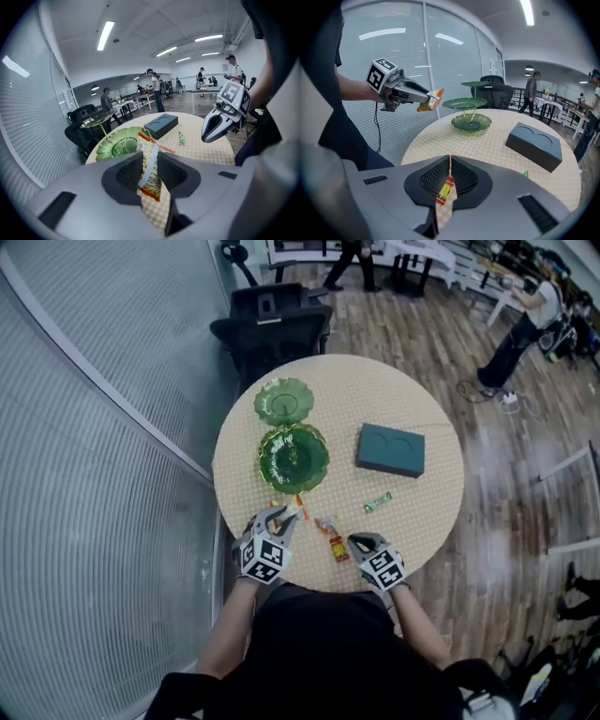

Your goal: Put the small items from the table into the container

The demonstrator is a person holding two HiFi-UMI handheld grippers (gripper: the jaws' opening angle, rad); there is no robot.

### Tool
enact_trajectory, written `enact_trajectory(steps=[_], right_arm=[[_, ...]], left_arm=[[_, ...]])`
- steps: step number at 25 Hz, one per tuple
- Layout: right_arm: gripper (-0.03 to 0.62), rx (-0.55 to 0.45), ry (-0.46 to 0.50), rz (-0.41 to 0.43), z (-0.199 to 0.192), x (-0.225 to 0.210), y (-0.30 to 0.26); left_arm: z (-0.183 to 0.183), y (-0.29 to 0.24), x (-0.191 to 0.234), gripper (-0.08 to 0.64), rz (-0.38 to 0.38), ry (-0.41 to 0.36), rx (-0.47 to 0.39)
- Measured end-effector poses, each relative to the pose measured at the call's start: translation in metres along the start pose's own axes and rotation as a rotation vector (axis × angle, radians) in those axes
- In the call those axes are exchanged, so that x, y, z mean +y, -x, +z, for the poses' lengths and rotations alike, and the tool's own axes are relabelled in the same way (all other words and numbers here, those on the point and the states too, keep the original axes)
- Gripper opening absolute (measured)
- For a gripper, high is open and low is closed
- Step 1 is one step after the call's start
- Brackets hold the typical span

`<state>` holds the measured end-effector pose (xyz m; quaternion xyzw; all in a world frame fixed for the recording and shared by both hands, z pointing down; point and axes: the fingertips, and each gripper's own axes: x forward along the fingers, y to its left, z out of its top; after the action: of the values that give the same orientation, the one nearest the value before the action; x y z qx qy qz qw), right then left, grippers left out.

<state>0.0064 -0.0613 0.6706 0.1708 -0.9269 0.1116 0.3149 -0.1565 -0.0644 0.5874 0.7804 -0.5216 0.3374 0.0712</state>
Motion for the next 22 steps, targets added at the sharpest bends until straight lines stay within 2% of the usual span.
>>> enact_trajectory(steps=[4,10,14,18,22], right_arm=[[0.029,0.003,0.001,-0.014,0.012,0.013,-0.017],[0.029,0.056,0.022,0.003,0.005,0.039,-0.03],[0.029,0.107,0.01,0.016,-0.016,0.051,-0.037],[0.029,0.191,-0.037,0.024,-0.056,0.055,-0.044],[0.029,0.208,-0.074,0.021,-0.067,0.056,-0.04]], left_arm=[[-0.005,0.001,0.028,0.098,-0.014,0.002,-0.038],[0.004,-0.006,0.057,0.098,-0.061,0.073,-0.069],[0.019,-0.013,0.074,0.098,-0.073,0.118,-0.065],[0.022,-0.028,0.077,0.098,-0.1,0.104,-0.058],[0.02,-0.036,0.079,0.098,-0.111,0.09,-0.034]])
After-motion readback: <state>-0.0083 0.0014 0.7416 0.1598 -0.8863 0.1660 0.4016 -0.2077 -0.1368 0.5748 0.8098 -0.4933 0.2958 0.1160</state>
